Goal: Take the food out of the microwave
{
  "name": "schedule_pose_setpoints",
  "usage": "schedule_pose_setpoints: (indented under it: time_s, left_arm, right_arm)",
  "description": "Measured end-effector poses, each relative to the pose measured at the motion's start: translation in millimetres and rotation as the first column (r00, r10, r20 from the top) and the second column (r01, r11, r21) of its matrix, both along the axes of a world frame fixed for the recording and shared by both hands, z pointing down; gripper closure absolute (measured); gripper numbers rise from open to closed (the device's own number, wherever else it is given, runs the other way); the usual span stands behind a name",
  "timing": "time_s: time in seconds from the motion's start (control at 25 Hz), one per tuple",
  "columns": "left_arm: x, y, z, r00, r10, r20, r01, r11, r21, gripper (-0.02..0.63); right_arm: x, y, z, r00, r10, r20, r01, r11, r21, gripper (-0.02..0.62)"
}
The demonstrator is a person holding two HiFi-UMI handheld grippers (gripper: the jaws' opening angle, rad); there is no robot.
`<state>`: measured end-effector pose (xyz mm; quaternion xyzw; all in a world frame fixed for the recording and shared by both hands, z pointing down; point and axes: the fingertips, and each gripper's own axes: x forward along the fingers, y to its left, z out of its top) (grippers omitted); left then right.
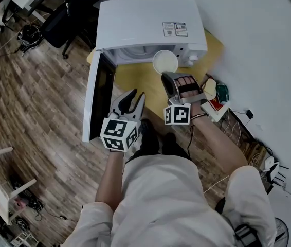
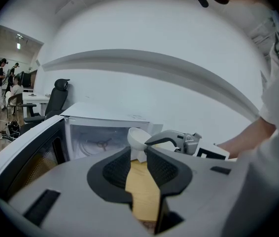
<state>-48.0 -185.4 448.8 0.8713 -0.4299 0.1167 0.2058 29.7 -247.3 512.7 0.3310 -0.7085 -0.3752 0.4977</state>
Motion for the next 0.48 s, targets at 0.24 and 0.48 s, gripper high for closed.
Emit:
schedule_pose_setpoints:
  time_s: [0.24, 0.48]
  left_arm:
    - [18.6, 15.3, -19.7, 1.0, -0.024, -0.002, 0.024, 0.999, 0.033, 0.512]
    - [34.3, 36.0, -43.1, 0.999, -0.044, 0.01, 0.043, 0.997, 0.058, 0.512]
  right_arm:
    - [12.9, 20.1, -43.4, 0.998, -0.059, 0.009, 0.059, 0.998, -0.003, 0.529]
    - [22.7, 47.1, -82.4, 0.993, -0.116, 0.019, 0.117, 0.993, -0.017, 0.529]
